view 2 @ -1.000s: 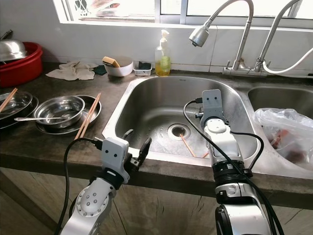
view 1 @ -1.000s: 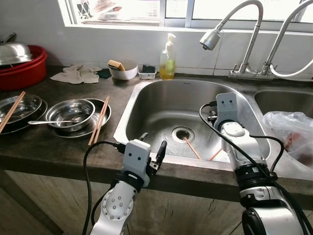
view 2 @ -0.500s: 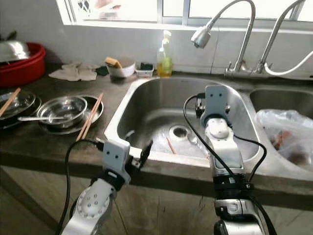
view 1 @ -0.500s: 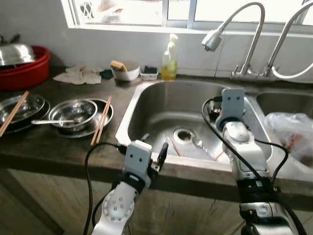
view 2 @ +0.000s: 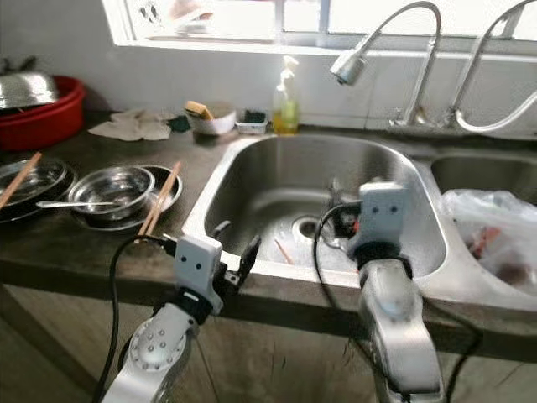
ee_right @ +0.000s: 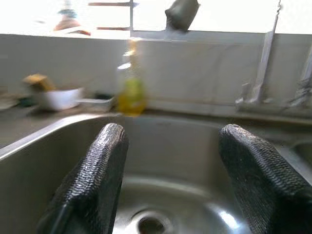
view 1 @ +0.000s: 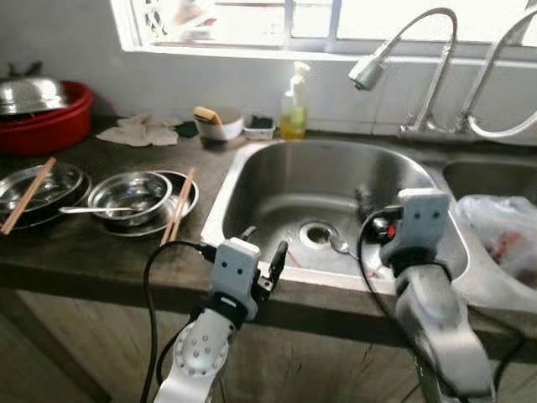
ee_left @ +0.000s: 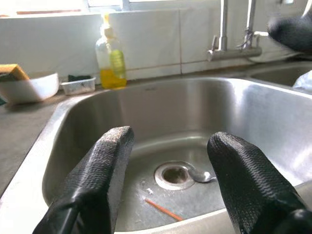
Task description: Kitchen organization
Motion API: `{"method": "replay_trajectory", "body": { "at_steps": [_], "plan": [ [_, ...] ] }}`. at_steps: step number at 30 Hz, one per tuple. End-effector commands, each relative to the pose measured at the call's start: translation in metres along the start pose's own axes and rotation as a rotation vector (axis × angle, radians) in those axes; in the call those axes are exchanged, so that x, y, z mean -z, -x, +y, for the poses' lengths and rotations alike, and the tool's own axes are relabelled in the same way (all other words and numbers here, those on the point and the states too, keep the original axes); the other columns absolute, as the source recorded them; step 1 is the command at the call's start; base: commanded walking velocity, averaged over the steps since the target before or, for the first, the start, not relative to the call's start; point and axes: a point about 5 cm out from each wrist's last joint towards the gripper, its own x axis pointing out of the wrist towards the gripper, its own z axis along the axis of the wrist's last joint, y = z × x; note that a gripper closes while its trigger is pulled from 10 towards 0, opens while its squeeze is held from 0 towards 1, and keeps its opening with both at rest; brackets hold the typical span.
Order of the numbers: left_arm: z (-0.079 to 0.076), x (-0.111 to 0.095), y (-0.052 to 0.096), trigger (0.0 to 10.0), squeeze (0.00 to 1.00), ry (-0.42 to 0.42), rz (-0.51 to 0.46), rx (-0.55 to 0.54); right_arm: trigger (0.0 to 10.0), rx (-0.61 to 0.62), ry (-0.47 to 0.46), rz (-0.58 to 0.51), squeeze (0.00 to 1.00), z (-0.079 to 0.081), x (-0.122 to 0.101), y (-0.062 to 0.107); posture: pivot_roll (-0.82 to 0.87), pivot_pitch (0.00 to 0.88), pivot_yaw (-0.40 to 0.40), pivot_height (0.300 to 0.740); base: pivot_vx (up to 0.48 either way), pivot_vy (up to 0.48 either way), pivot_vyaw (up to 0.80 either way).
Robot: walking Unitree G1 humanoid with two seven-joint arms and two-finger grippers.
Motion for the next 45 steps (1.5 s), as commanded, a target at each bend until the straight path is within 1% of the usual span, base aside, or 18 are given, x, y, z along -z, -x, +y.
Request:
{"method": "replay_trajectory", "body": {
  "at_steps": [1, 2, 3, 4, 7, 11, 16, 23, 29, 45],
  "plan": [
    [-0.001, -0.002, 0.002, 10.0, 0.0, 0.02, -0.003, 0.023, 10.0, -0.044, -0.018, -0.054, 0.0, 0.004, -0.01, 0.006, 0.0, 0.0, -0.012, 0.74, 0.0, 0.0, 0.0],
    [-0.001, -0.002, 0.002, 10.0, 0.0, 0.02, -0.003, 0.023, 10.0, -0.044, -0.018, -0.054, 0.0, 0.004, -0.01, 0.006, 0.0, 0.0, -0.012, 0.74, 0.0, 0.0, 0.0],
    [-0.003, -0.002, 0.005, 10.0, 0.0, 0.037, -0.003, 0.046, 10.0, -0.057, -0.029, -0.034, 0.0, 0.005, -0.006, 0.014, 0.0, 0.0, -0.01, 0.74, 0.0, 0.0, 0.0],
    [-0.003, -0.002, 0.005, 10.0, 0.0, 0.037, -0.003, 0.046, 10.0, -0.057, -0.029, -0.034, 0.0, 0.005, -0.006, 0.014, 0.0, 0.0, -0.01, 0.74, 0.0, 0.0, 0.0],
    [-0.005, -0.001, 0.009, 10.0, 0.0, 0.052, 0.002, 0.061, 10.0, -0.08, -0.05, -0.01, 0.0, 0.009, -0.001, 0.022, 0.0, 0.0, -0.007, 0.74, 0.0, 0.0, 0.0],
    [-0.004, 0.0, 0.013, 10.0, 0.0, 0.045, 0.011, 0.06, 10.0, -0.089, -0.061, -0.006, 0.0, 0.015, 0.0, 0.026, 0.0, 0.0, -0.005, 0.74, 0.0, 0.0, 0.0],
    [-0.003, 0.001, 0.013, 10.0, 0.0, 0.035, 0.017, 0.052, 10.0, -0.081, -0.077, -0.014, 0.0, 0.019, -0.001, 0.022, 0.01, 0.0, -0.008, 0.74, 0.0, 0.0, 0.0],
    [-0.003, 0.003, 0.013, 10.0, 0.0, 0.032, 0.023, 0.053, 10.0, -0.084, -0.074, -0.017, 0.0, 0.022, -0.001, 0.018, 0.01, 0.0, -0.011, 0.74, -0.251, 0.0, 0.0],
    [-0.003, 0.004, 0.015, 10.0, 0.0, 0.028, 0.031, 0.049, 10.0, -0.086, -0.077, -0.014, 0.0, 0.025, -0.001, 0.018, 0.01, 0.0, -0.01, 0.74, -0.264, 0.0, 0.0],
    [-0.005, 0.006, 0.015, 10.0, 0.0, 0.024, 0.041, 0.061, 10.0, -0.082, -0.068, -0.002, 0.0, 0.028, 0.001, 0.016, 0.01, 0.0, -0.006, 0.74, -0.289, 0.0, 0.0]
  ]
}}
